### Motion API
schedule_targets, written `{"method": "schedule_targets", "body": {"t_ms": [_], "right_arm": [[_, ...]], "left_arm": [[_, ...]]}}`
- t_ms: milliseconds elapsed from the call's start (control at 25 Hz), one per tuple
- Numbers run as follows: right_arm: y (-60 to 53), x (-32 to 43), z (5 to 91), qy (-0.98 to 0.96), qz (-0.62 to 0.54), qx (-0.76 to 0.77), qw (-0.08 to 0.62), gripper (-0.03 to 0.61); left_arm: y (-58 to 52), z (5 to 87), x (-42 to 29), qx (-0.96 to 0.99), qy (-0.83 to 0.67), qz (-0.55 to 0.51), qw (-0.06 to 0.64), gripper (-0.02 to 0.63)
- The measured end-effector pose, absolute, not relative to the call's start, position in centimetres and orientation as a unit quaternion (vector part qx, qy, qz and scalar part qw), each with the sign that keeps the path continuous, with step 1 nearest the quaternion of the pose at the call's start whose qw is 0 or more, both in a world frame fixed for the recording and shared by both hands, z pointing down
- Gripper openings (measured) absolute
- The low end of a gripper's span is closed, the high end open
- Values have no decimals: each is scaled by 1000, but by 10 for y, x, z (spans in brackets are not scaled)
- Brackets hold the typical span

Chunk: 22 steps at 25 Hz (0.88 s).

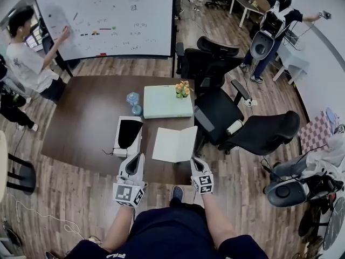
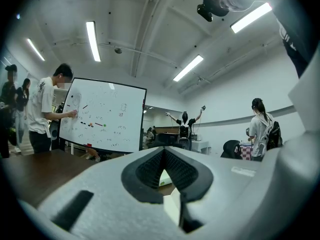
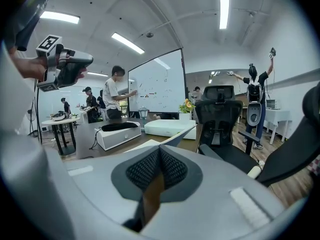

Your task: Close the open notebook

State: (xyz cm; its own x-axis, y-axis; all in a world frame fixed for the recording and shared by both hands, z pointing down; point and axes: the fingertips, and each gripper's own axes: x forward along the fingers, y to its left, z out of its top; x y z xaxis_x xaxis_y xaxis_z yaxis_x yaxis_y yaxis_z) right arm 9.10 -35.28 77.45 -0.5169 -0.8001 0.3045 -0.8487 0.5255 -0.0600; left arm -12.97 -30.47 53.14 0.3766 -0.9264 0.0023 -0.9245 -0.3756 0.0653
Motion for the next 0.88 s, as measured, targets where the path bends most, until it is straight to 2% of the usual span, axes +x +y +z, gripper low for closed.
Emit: {"method": "schedule_targets", "body": {"t_ms": [880], "right_arm": [[-367, 23, 750, -890, 83, 431, 122, 8]], "left_arm": [[-297, 519, -161, 818, -575, -15, 25, -6]]}}
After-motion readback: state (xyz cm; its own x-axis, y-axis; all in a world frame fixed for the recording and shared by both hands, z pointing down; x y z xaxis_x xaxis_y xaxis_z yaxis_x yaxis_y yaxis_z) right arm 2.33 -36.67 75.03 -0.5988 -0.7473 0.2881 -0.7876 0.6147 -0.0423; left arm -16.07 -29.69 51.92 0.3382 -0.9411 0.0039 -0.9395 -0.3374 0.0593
